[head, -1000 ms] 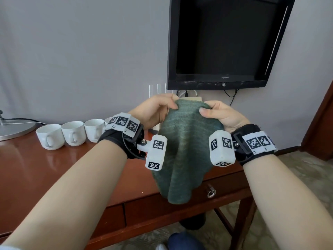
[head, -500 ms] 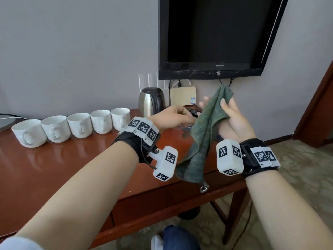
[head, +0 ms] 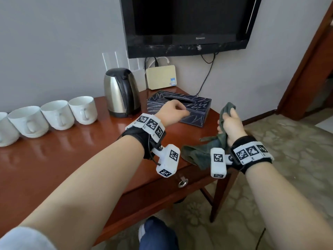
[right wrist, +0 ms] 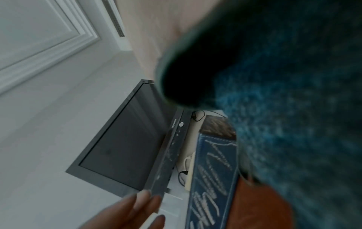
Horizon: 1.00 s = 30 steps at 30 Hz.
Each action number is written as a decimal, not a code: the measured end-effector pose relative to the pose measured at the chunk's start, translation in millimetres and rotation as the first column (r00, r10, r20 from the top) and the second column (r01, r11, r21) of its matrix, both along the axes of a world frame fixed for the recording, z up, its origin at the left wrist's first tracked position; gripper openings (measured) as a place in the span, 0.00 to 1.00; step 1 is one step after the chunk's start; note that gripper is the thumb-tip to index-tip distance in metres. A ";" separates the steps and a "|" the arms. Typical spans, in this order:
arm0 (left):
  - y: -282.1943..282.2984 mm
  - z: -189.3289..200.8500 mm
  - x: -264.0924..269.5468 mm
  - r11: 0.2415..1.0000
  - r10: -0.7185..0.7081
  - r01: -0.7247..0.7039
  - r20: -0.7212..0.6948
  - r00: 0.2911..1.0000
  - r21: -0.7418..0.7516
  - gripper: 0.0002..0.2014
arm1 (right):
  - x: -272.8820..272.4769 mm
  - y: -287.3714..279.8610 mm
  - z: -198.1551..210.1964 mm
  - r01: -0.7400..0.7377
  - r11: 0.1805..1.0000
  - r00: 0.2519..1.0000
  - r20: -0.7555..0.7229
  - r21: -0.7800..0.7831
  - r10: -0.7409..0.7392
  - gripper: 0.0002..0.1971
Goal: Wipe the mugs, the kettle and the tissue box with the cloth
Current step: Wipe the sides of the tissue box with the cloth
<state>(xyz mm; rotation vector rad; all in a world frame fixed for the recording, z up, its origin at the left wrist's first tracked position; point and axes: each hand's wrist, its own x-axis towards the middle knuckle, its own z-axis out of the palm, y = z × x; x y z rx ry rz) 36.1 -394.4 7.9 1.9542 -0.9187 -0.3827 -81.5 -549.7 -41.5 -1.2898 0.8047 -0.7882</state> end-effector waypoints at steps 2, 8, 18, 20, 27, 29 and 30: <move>-15.6 -6.3 4.6 0.999 0.050 -0.051 0.030 0.998 0.002 0.09 | 1.9 -11.5 -12.4 0.061 0.997 0.997 -0.054 -0.040 -0.063 0.25; -62.1 -7.1 14.9 0.972 0.158 -0.187 0.196 0.968 0.141 0.28 | 7.1 -25.9 -28.3 -0.134 0.975 0.962 -0.258 -0.177 0.085 0.26; -116.4 -11.8 16.8 0.922 0.059 -0.173 0.316 0.947 0.347 0.26 | 13.5 -45.8 -34.5 -0.156 0.966 0.944 -0.318 -0.205 0.085 0.25; -120.0 -8.5 14.5 0.907 0.065 -0.204 0.357 0.932 0.368 0.25 | 13.2 -46.6 -35.3 -0.152 0.966 0.945 -0.318 -0.210 0.080 0.25; -110.1 -4.4 6.8 0.890 0.034 -0.220 0.422 0.906 0.400 0.24 | 13.3 -46.8 -37.3 -0.117 0.969 0.956 -0.290 -0.215 0.051 0.25; -101.9 -6.1 4.7 0.890 0.008 -0.204 0.433 0.901 0.407 0.23 | 11.6 -44.0 -36.7 -0.103 0.969 0.958 -0.285 -0.225 0.035 0.25; -96.4 -6.2 2.8 0.888 -0.010 -0.193 0.436 0.900 0.418 0.23 | 10.3 -41.8 -36.5 -0.096 0.969 0.959 -0.284 -0.229 0.028 0.25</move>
